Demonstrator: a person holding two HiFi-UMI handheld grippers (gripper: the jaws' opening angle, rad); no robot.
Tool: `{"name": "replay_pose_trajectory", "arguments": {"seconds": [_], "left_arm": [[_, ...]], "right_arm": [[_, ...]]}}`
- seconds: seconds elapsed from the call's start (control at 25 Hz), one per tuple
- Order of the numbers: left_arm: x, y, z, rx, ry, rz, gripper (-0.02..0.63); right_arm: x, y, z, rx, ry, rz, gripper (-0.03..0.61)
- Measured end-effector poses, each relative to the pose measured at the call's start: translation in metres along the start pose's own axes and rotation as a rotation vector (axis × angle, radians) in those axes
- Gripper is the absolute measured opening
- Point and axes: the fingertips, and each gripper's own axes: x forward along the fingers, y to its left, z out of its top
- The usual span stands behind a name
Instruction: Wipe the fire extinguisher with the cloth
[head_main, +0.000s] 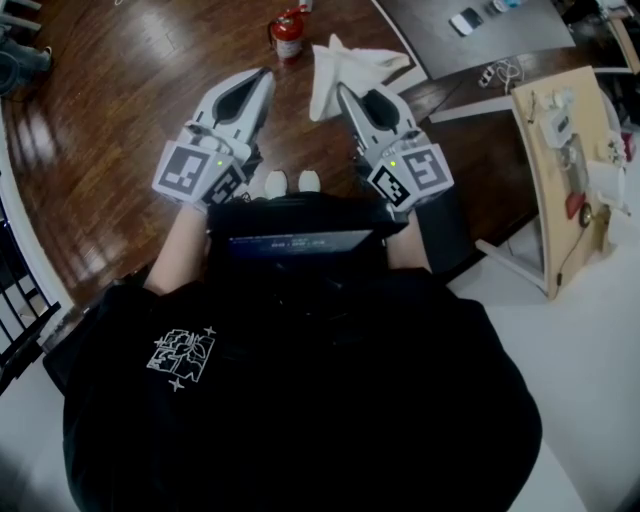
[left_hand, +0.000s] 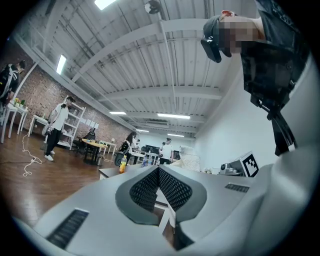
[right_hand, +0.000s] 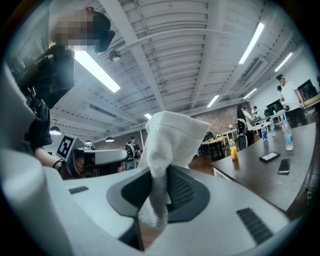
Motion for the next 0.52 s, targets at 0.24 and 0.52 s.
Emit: {"name": "replay_pose_trajectory", "arguments": {"seconds": [0.24, 0.52], "left_arm": [[0.0027, 0.0046, 0.0019, -0.003, 0.002, -0.003, -0.002], [-0.0005, 0.0015, 0.0010, -0.001, 0.000, -0.006, -0.002]], "right_arm": [[0.0060, -0.0008, 0.0015, -0.004, 0.001, 0.002, 0.094], [0.0043, 0.0046, -0.0022, -0.011, 0.011, 0.016, 0.094]]}}
